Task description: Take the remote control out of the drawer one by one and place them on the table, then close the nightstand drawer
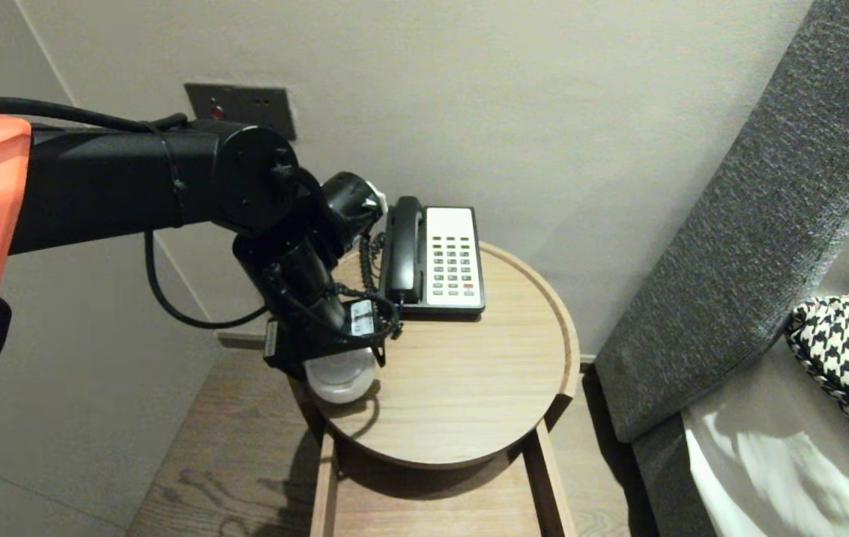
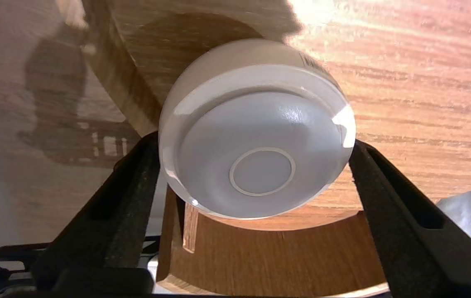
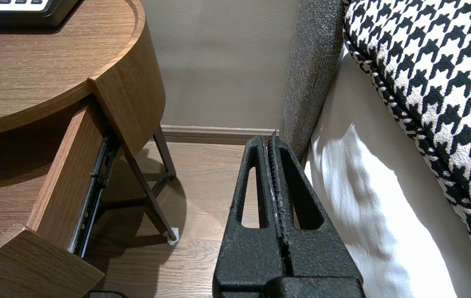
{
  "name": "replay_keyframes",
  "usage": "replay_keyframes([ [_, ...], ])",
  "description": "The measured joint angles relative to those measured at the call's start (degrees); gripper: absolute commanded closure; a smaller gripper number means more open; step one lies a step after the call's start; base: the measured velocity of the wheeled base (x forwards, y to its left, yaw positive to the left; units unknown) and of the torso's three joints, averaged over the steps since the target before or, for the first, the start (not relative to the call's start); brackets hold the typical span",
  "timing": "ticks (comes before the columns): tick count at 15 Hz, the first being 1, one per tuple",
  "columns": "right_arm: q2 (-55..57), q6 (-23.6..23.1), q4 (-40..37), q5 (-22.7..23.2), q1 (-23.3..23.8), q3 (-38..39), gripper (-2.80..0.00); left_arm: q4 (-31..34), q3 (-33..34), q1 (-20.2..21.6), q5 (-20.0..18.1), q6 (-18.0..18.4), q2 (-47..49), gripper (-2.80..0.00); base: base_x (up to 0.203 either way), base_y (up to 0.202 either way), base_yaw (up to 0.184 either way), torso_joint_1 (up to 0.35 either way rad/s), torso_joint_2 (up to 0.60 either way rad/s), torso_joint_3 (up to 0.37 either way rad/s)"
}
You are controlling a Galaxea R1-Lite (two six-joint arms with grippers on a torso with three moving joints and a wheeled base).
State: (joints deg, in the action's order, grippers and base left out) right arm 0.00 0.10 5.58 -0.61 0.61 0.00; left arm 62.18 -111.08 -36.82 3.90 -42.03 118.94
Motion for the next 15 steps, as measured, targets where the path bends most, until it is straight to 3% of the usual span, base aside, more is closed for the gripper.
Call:
replay_keyframes([
  [9,0.0,0.0,0.0,0.0,0.0,0.0,0.0,2.8,0.0,-2.2,0.5,0.1,-5.8,-2.8,0.0,0.0,0.0,0.0,0.0,0.0],
  [10,0.0,0.0,0.0,0.0,0.0,0.0,0.0,4.2,0.1,-2.7,0.5,0.1,-7.3,0.0,0.0,0.0,0.0,0.0,0.0,0.0],
  [15,0.0,0.0,0.0,0.0,0.0,0.0,0.0,12.8,0.4,-5.5,0.3,1.3,-16.5,0.0,0.0,0.0,0.0,0.0,0.0,0.0],
])
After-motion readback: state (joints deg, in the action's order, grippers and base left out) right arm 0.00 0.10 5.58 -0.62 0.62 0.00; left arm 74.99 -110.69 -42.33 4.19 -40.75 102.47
